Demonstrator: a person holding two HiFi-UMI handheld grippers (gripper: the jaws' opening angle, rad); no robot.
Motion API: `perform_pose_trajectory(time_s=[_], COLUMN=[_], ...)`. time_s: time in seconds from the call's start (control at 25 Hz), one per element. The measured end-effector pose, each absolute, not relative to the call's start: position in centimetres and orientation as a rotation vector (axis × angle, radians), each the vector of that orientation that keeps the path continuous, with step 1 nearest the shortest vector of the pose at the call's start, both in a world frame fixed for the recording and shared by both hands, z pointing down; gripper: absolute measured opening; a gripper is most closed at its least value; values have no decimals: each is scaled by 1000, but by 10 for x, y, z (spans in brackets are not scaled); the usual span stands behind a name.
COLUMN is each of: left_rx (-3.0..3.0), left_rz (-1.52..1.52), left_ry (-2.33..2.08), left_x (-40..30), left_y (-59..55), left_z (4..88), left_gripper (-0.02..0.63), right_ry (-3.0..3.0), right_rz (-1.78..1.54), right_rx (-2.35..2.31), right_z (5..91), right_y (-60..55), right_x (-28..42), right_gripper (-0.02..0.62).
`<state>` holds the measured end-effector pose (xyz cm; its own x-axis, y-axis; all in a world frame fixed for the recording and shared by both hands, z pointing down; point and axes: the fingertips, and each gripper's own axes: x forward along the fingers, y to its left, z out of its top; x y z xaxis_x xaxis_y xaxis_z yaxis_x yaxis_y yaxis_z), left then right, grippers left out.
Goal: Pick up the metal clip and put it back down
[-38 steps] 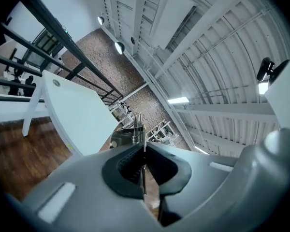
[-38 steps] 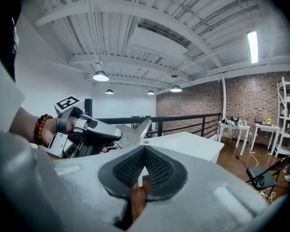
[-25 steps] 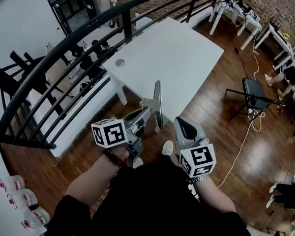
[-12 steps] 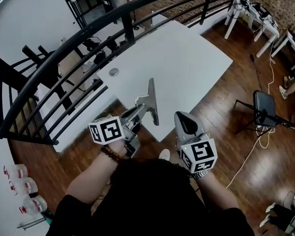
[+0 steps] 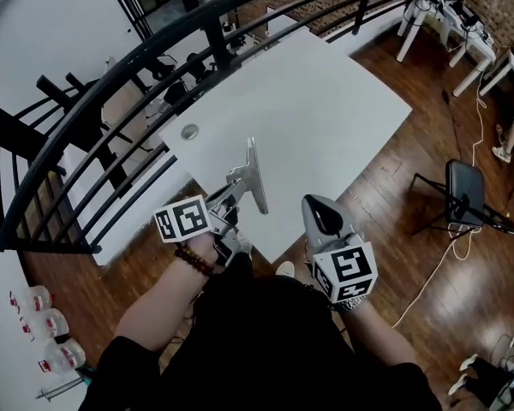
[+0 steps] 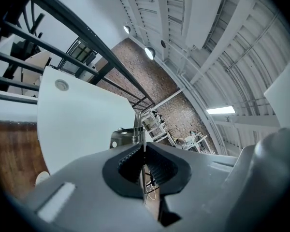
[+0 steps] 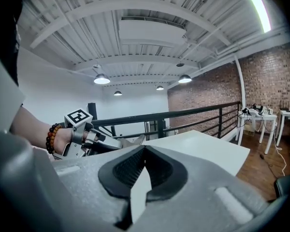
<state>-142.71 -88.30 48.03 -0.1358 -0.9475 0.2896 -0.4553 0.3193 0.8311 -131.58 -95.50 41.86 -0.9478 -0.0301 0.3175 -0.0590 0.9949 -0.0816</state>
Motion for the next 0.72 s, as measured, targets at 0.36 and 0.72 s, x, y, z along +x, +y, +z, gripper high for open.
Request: perform_pose_trajectory(time_s=[0.36,0.72], left_rx=[1198,1081], left_rz=[-702,-658], left_ry=[-1648,-1546], left_x=[-1489,-1522], left_y=[-910,-913], left_z=[531,604], left_gripper=[21,21], right_ry=[-2724,-2610], right_rz=[121,167], right_rx=[94,79], right_z=[440,479], right_y=[-968,-955], right_x=[-1382,-1432], right_gripper=[-8,-8])
